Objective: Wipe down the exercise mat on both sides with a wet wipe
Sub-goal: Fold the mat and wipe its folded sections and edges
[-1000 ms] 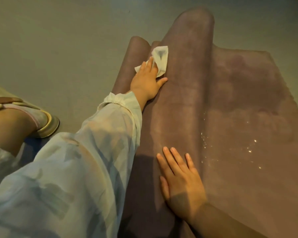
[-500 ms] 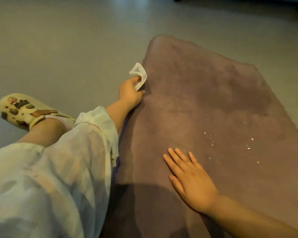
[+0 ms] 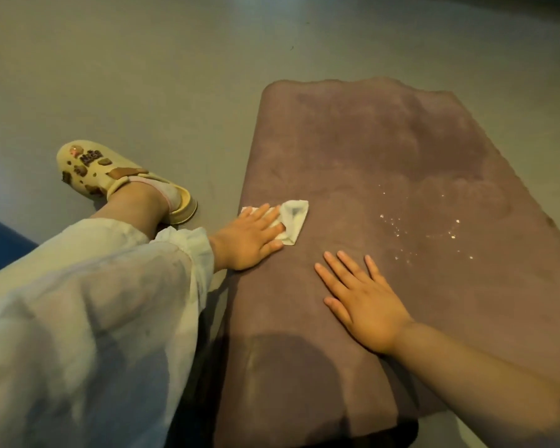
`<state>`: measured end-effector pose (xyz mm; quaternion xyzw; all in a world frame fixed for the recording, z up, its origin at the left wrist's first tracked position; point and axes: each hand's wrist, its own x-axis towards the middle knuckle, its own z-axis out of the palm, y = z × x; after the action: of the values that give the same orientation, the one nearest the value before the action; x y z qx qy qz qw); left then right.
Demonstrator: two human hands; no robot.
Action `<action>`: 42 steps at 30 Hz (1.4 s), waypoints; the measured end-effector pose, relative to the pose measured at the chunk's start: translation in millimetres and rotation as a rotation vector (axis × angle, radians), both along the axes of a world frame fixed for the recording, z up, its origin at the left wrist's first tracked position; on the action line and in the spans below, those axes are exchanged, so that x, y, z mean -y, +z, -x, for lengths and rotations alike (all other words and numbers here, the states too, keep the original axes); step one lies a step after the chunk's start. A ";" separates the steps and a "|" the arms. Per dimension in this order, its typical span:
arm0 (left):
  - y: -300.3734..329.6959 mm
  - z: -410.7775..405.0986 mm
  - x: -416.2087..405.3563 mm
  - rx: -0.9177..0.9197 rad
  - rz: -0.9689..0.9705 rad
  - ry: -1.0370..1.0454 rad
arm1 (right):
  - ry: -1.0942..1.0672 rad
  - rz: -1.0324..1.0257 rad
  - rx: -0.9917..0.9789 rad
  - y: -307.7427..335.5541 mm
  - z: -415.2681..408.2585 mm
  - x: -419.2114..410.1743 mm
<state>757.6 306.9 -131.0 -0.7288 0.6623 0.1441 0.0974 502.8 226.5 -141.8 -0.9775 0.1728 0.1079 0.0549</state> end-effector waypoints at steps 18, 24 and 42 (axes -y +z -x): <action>13.6 123.1 -126.8 0.017 -0.006 -0.532 | -0.031 -0.148 0.045 -3.7 97.4 -25.3; 0.5 136.7 -44.2 0.060 0.100 -0.269 | -0.036 -0.098 -0.200 -11.3 164.2 -4.9; -1.6 131.0 31.3 0.065 0.017 -0.010 | 0.047 0.115 -0.176 5.9 190.2 9.6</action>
<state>626.7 275.6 -132.7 -0.7304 0.6638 0.1140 0.1137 312.6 216.9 -135.8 -0.9695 0.1598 0.1846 -0.0193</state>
